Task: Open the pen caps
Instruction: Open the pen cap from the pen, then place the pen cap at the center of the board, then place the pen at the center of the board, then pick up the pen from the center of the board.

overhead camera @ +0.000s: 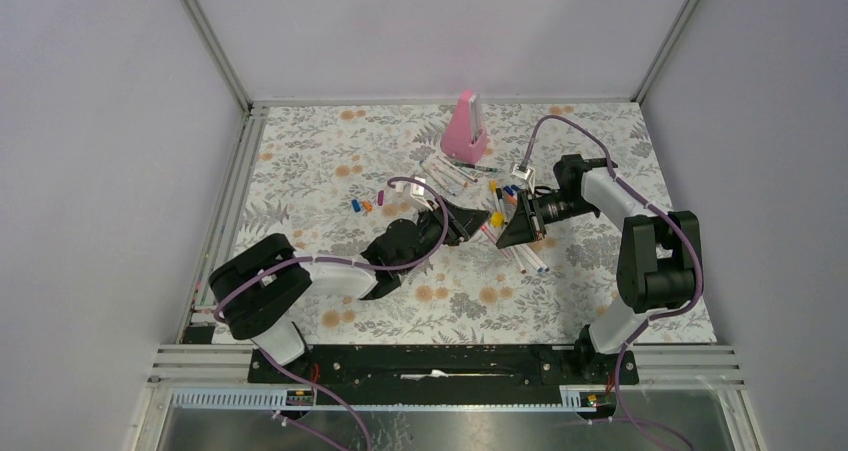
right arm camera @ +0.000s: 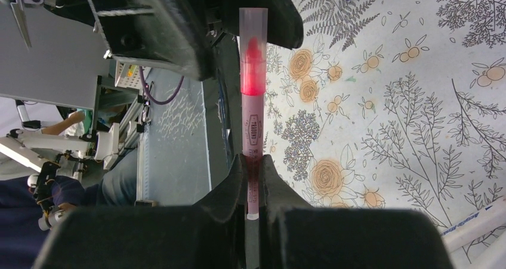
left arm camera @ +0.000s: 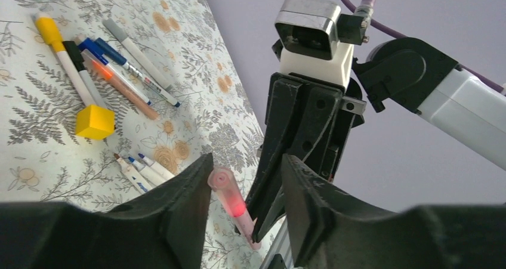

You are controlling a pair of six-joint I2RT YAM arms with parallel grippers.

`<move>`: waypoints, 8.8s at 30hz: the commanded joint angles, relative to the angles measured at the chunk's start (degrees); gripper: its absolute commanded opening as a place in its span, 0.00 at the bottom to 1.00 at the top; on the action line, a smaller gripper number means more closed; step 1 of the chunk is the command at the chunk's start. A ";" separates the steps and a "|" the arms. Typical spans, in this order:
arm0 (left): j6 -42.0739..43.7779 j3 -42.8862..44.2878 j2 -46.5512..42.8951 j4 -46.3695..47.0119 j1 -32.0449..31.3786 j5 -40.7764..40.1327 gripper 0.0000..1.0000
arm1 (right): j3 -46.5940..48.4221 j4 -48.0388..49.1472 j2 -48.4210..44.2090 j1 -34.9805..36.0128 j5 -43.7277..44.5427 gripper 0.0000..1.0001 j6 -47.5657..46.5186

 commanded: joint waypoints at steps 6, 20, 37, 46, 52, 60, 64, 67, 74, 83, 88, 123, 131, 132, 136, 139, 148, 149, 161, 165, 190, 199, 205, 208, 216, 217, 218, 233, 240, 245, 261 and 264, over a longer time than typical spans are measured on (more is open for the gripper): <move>-1.49 1.99 0.66 0.47 -1.00 0.16 0.41 | -0.44 2.48 -3.06 0.45 0.31 0.00 2.98; -0.97 1.65 -0.24 0.78 -1.68 -1.38 0.00 | -1.73 4.04 -4.08 0.49 0.64 0.45 3.82; 5.99 4.26 -0.87 6.37 -0.61 -7.02 0.00 | -2.27 6.50 -3.32 3.70 2.50 0.00 7.01; 7.33 8.08 -11.05 4.27 13.65 -10.79 0.00 | -3.32 5.95 -1.41 4.97 2.62 0.00 5.91; 8.90 6.33 -14.30 4.42 14.61 -14.64 0.00 | -3.56 6.11 -1.36 4.98 1.88 0.00 6.08; 7.06 5.67 -15.47 7.17 15.94 -21.67 0.00 | -3.70 5.55 -0.77 5.01 0.79 0.00 5.15; 6.33 5.95 -16.33 7.19 16.67 -25.38 0.00 | -3.67 5.34 -0.76 5.01 1.28 0.00 4.62; 6.09 6.06 -17.17 6.23 17.11 -27.01 0.00 | -3.69 5.47 -0.77 5.01 1.73 0.00 4.59; 6.95 3.76 -20.09 3.91 17.72 -22.10 0.00 | -2.56 6.20 -1.53 5.00 5.54 0.00 4.86; 6.82 0.97 -32.34 -35.91 17.27 0.60 0.00 | -8.44 23.98 -11.45 -2.95 22.77 0.03 18.16; 8.72 2.08 -29.54 -50.31 11.40 1.83 0.00 | -9.92 27.47 -13.59 -8.92 26.24 0.05 20.42; 8.31 21.16 6.44 -75.19 3.15 -15.43 0.26 | -10.82 27.93 -9.97 -13.49 31.57 0.10 19.37; 8.85 20.61 0.05 -76.10 3.21 -16.39 0.38 | -10.79 25.53 -5.46 -13.44 34.06 0.13 15.08; 8.97 20.42 -1.29 -76.08 3.16 -16.49 0.38 | -10.52 25.00 -4.64 -13.44 34.43 0.13 14.39; 10.57 19.47 -6.94 -75.74 3.15 -16.70 0.44 | -10.13 24.39 -2.33 -13.38 35.83 0.16 13.90; 12.68 17.47 -11.88 -74.04 3.16 -16.78 0.54 | -10.04 24.47 -1.31 -13.36 36.23 0.20 13.98; 15.13 2.07 -26.96 -62.48 3.32 -17.48 0.98 | -9.31 23.53 0.27 -13.36 35.05 0.35 14.52; 15.18 0.73 -28.44 -61.53 3.39 -17.13 0.99 | -9.14 23.37 0.34 -13.36 35.11 0.36 14.54; 20.99 -9.04 -38.90 -52.26 6.33 -8.07 0.99 | -2.57 22.96 -4.72 -13.44 34.08 0.42 8.13; 22.05 -11.48 -42.12 -50.87 6.38 -8.01 0.99 | -0.73 21.65 -3.25 -13.44 29.28 0.55 -3.03; 23.23 -16.36 -44.86 -42.95 6.73 -9.00 0.99 | 23.67 21.77 23.12 -12.44 42.39 0.54 9.27; 22.86 -16.54 -45.23 -43.15 6.77 -9.07 0.99 | 26.75 21.71 26.43 -11.17 44.06 0.50 9.87; 22.48 -16.45 -44.94 -43.14 6.77 -8.81 0.99 | 27.49 22.51 27.78 -9.94 49.48 0.43 10.38; 22.24 -16.45 -44.90 -42.99 6.79 -8.73 0.99 | 26.50 24.04 27.64 -9.67 54.39 0.40 10.45; 21.81 -16.14 -44.31 -42.97 6.81 -8.27 0.99 | 23.80 26.79 27.24 -8.66 60.16 0.46 8.86; 21.79 -16.18 -44.30 -42.92 6.79 -8.25 0.99 | 23.63 26.85 27.32 -8.24 60.31 0.47 8.56; 21.71 -16.19 -44.20 -42.84 6.79 -8.27 0.99 | 23.53 26.78 27.41 -7.62 60.41 0.47 8.29; 21.44 -16.17 -43.95 -42.63 6.81 -7.79 0.99 | 20.32 28.12 29.02 -3.07 65.17 0.25 5.73; 20.04 -16.45 -43.95 -40.74 6.82 -5.31 0.99 | 19.44 29.69 27.04 -3.23 65.39 0.00 6.92; 18.00 -17.06 -43.89 -37.97 6.85 -2.39 0.99 | 16.56 32.82 20.23 -4.73 64.00 0.00 8.11; 12.66 -16.73 -33.91 -17.52 6.73 7.66 0.99 | 7.84 27.81 -0.04 -9.05 36.53 0.00 14.52; 12.30 -14.80 -30.25 -13.87 6.72 8.60 0.99 | 5.17 23.87 -4.34 -9.04 24.31 0.00 15.01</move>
